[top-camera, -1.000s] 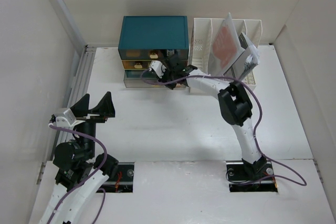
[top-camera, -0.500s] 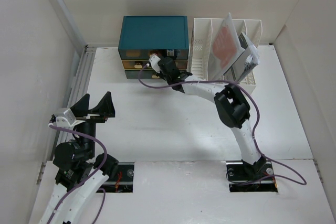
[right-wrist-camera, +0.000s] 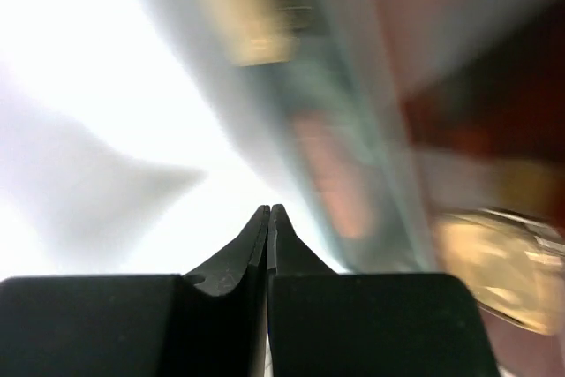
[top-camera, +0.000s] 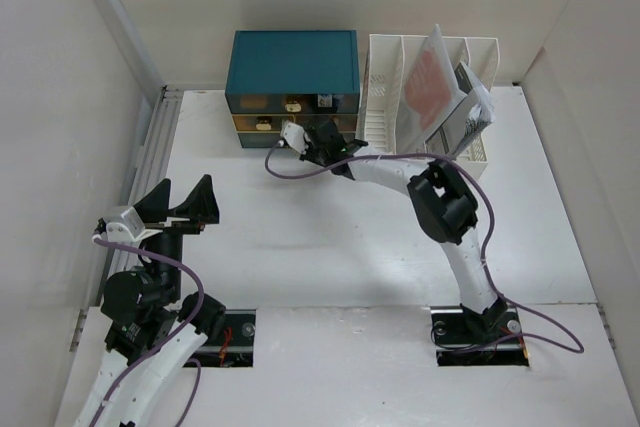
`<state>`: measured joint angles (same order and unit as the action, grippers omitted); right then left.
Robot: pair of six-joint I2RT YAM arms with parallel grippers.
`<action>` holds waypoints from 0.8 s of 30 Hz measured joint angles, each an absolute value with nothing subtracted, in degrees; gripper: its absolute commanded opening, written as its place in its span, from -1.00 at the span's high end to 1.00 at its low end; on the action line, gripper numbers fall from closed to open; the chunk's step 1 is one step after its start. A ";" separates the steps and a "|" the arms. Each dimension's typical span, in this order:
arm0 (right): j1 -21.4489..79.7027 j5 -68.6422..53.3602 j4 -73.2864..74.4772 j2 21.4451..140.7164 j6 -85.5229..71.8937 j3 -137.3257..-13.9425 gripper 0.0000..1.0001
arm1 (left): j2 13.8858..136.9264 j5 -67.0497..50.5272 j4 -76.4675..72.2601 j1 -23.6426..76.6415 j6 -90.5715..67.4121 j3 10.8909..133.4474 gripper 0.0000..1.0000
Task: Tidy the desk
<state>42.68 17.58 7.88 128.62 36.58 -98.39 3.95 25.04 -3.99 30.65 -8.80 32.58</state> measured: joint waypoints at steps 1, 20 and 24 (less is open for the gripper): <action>42.48 12.69 11.09 127.87 38.28 -98.41 0.92 | 3.95 25.06 -3.99 30.65 -8.80 32.58 -0.98; 40.34 7.03 9.43 76.82 30.39 -79.20 -1.00 | 8.32 21.87 -4.12 30.65 -8.78 32.58 -0.98; 35.97 16.19 1.69 69.21 24.27 -72.36 -1.00 | 12.01 20.14 -4.03 30.65 -8.73 32.58 -0.98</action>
